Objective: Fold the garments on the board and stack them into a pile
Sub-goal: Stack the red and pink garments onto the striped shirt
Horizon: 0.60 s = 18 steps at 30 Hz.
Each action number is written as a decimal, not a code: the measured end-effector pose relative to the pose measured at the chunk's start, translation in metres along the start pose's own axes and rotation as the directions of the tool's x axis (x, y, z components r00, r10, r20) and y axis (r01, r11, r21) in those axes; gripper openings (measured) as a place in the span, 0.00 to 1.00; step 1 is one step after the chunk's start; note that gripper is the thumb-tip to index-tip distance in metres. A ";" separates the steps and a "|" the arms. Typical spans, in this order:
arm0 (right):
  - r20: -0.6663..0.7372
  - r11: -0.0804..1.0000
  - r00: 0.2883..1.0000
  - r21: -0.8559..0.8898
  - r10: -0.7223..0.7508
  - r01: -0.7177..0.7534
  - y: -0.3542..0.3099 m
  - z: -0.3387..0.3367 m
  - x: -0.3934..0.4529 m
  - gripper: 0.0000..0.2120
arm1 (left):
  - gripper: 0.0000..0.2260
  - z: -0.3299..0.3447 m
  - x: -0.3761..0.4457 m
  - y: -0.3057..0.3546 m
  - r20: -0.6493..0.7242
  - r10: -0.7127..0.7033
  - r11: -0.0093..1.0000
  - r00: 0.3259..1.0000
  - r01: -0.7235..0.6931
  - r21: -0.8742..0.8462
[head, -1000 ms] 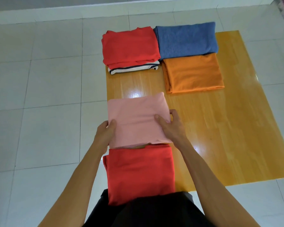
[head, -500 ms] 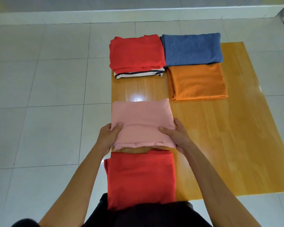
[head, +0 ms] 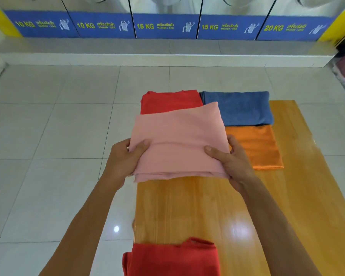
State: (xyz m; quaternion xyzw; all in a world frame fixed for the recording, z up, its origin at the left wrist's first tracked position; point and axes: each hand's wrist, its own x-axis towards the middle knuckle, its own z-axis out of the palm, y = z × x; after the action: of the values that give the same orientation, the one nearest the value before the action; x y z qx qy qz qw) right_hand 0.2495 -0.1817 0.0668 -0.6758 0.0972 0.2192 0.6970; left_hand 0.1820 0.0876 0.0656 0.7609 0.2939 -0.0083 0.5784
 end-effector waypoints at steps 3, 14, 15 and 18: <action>-0.012 0.999 0.999 -0.015 -0.049 0.049 -0.036 0.010 0.052 0.26 | 0.17 -0.003 0.053 0.035 -0.012 0.034 0.999 0.999 -0.034 -0.014; -0.091 0.990 0.994 -0.132 -0.058 0.045 -0.050 0.039 0.200 0.24 | 0.20 0.018 0.203 0.046 -0.161 0.018 1.000 0.987 -0.020 -0.006; -0.094 0.982 0.995 -0.189 -0.043 0.025 -0.041 0.041 0.202 0.21 | 0.21 0.023 0.206 0.036 -0.166 -0.006 1.000 0.986 0.010 0.022; -0.088 0.953 0.996 -0.304 -0.022 -0.006 -0.022 0.042 0.208 0.18 | 0.23 0.035 0.204 0.007 -0.158 -0.080 0.990 0.984 0.097 0.104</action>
State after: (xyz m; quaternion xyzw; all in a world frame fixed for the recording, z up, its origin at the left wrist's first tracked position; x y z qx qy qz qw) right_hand 0.4366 -0.1037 -0.0003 -0.7846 0.0911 0.1980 0.5804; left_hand 0.3650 0.1448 -0.0117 0.7765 0.3702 0.0084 0.5099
